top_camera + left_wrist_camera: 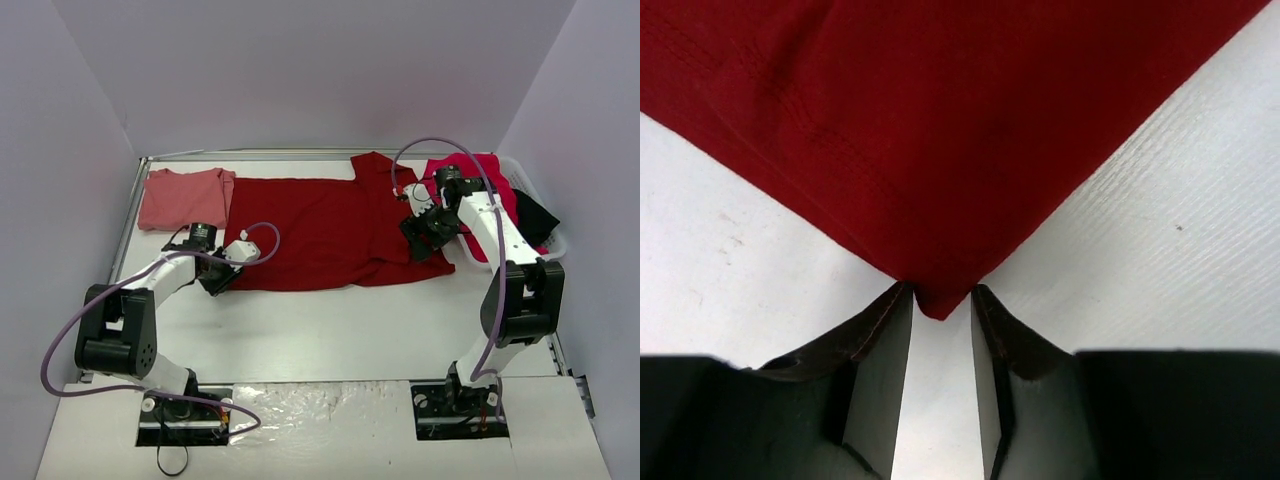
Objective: Fold and stack the t-shirts
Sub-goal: Fold the flattened tshirt in 1/3 of the way
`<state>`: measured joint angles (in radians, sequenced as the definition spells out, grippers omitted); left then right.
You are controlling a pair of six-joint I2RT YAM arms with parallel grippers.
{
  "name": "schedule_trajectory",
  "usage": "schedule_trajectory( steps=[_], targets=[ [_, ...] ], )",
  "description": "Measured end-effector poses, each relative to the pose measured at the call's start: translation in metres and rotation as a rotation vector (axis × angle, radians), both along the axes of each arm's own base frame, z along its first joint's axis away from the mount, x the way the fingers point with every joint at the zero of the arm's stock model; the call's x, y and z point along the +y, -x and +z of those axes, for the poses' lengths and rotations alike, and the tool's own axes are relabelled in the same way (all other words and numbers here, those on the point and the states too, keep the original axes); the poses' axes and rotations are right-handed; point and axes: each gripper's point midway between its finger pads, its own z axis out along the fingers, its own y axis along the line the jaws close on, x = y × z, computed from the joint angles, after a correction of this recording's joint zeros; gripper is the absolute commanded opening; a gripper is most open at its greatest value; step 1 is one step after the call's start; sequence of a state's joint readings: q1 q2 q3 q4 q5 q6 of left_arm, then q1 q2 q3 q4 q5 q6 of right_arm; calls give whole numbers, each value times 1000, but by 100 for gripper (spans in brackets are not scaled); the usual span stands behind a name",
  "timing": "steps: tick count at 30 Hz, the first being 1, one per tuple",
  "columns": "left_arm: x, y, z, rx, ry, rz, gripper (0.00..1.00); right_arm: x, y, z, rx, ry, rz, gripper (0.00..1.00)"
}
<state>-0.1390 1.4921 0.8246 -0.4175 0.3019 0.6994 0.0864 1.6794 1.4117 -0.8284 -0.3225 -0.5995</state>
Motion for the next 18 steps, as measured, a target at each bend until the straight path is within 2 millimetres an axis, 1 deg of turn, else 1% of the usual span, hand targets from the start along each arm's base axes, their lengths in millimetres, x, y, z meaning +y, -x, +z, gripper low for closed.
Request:
schedule_trajectory(
  steps=[1,2,3,4,8,13,16,18],
  targets=[
    [-1,0,-1,4,4,-3,9,0,2,-1,2,0,-1,68],
    [-2,1,-1,8,10,-3,3,-1,3,-1,1,2,-2,68],
    [-2,2,-2,10,12,-8,2,-1,4,-1,-1,4,-3,69],
    [-3,2,-2,11,14,-12,2,-2,6,-1,-3,9,-4,73],
    [-6,3,-2,14,29,-18,2,-11,15,-4,4,39,-10,73],
    [-7,3,-1,14,33,-17,2,-28,27,-22,63,67,-22,72],
    [-6,3,1,9,35,-14,2,-38,29,-34,101,71,-33,72],
    [-6,2,6,-6,36,-12,2,-47,30,-43,127,70,-45,72]
  ],
)
